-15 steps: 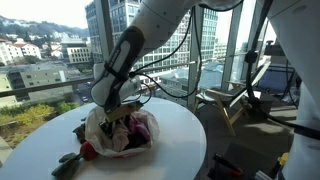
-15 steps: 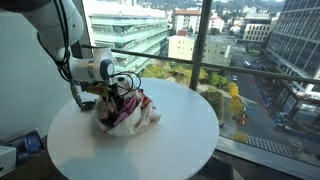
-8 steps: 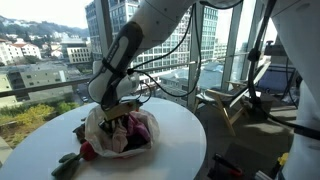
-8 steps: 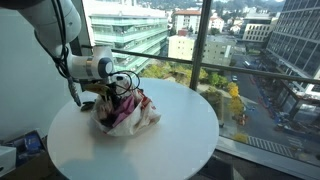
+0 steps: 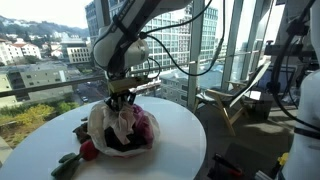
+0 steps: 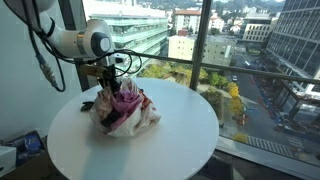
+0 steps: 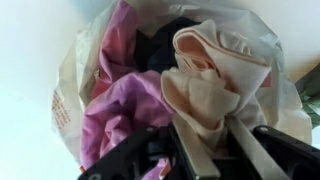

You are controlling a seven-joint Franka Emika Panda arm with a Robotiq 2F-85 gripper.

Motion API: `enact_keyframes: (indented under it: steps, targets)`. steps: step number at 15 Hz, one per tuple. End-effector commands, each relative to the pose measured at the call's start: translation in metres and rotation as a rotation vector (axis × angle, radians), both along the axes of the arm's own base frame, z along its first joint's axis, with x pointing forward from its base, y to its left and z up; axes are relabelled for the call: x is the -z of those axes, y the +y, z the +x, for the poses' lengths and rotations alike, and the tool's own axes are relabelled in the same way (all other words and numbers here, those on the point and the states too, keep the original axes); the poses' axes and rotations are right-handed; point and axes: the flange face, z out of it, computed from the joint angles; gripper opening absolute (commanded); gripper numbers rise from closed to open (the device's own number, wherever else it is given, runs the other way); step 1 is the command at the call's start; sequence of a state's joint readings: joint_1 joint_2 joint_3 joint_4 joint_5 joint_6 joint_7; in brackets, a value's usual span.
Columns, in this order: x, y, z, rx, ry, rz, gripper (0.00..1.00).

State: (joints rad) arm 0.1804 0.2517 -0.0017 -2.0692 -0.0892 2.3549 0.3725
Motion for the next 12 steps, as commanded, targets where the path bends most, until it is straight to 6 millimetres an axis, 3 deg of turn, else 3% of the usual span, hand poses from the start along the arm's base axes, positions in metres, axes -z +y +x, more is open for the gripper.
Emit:
enact_keyframes:
  steps: [1,4,6,9,12]
  targets:
    - [-0.079,-0.027,-0.032,0.025,-0.024,-0.021,0.07]
    - [-0.143,-0.060,-0.046,0.104,-0.088,-0.049,0.07]
    - [-0.181,-0.099,-0.053,0.198,-0.114,-0.095,0.07]
    - [-0.195,-0.168,-0.065,0.363,-0.099,-0.165,0.07]
    - [-0.180,-0.227,-0.079,0.519,-0.041,-0.214,0.07]
